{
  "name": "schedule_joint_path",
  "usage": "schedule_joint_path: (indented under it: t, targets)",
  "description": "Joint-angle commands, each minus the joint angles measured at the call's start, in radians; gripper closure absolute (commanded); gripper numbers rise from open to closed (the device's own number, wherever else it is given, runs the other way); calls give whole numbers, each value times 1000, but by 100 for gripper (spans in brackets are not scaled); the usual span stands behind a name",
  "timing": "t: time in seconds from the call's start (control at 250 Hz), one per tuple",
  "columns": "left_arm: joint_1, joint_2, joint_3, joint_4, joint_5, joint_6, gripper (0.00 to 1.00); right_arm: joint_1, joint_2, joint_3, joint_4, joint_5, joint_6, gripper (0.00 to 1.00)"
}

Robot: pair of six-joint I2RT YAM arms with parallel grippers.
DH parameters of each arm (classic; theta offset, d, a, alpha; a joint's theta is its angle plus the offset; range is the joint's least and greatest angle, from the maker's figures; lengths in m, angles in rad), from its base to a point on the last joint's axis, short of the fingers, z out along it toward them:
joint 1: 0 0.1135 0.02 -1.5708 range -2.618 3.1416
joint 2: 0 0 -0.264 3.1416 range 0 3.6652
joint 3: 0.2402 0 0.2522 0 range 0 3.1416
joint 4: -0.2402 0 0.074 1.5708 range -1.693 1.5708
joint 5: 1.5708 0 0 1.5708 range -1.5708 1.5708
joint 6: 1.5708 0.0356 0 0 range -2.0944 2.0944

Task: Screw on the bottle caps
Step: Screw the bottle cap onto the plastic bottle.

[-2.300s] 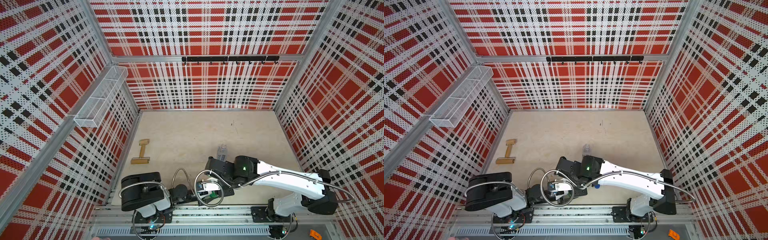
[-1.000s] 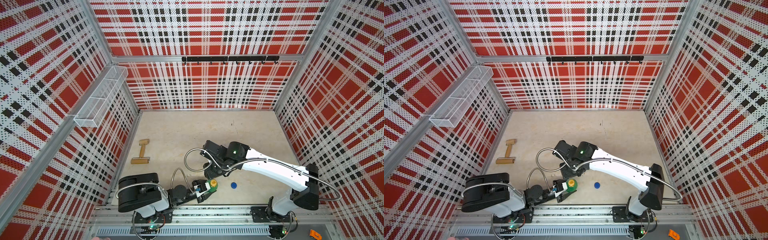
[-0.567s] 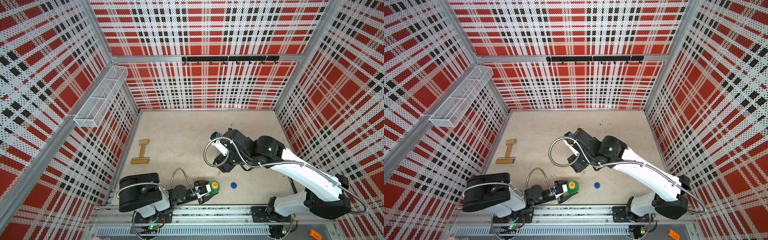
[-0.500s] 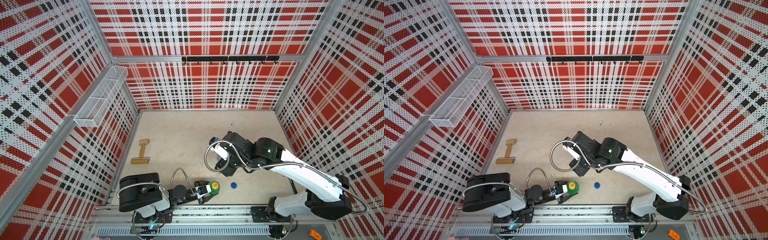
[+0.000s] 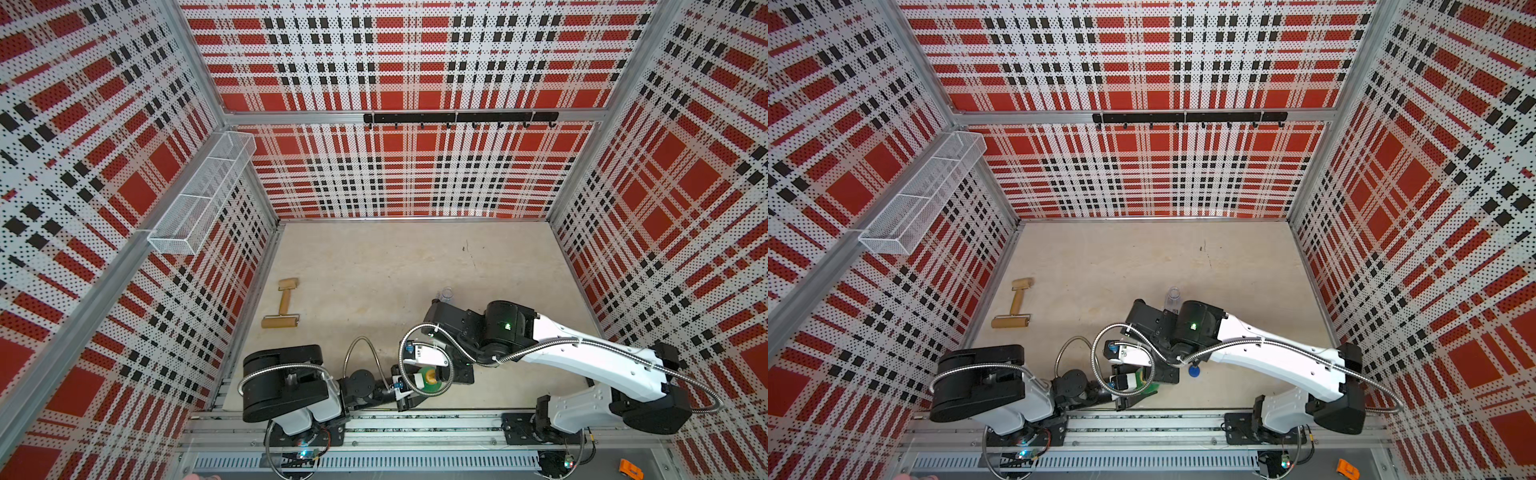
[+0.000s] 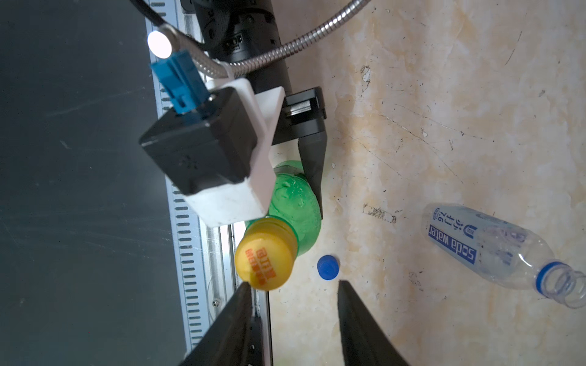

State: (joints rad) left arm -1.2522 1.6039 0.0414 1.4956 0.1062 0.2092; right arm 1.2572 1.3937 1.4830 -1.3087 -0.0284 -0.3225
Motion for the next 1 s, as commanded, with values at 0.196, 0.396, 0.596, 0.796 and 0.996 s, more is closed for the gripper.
schedule_joint_path:
  t: [0.196, 0.396, 0.596, 0.796, 0.996]
  targets:
    - [-4, 14, 21, 40, 12, -8, 46, 47, 4, -25, 49, -4, -120, 52]
    - [-4, 21, 24, 41, 9, -4, 46, 64, 18, -43, 58, 19, -119, 53]
    - [-4, 21, 25, 40, 6, -5, 46, 67, 31, -58, 83, 76, -96, 61]
    - [-3, 16, 23, 41, -6, -4, 46, 67, 42, -54, 108, 136, -28, 83]
    - [-4, 4, 17, 41, -42, 5, 46, 67, 63, -76, 194, 154, 166, 95]
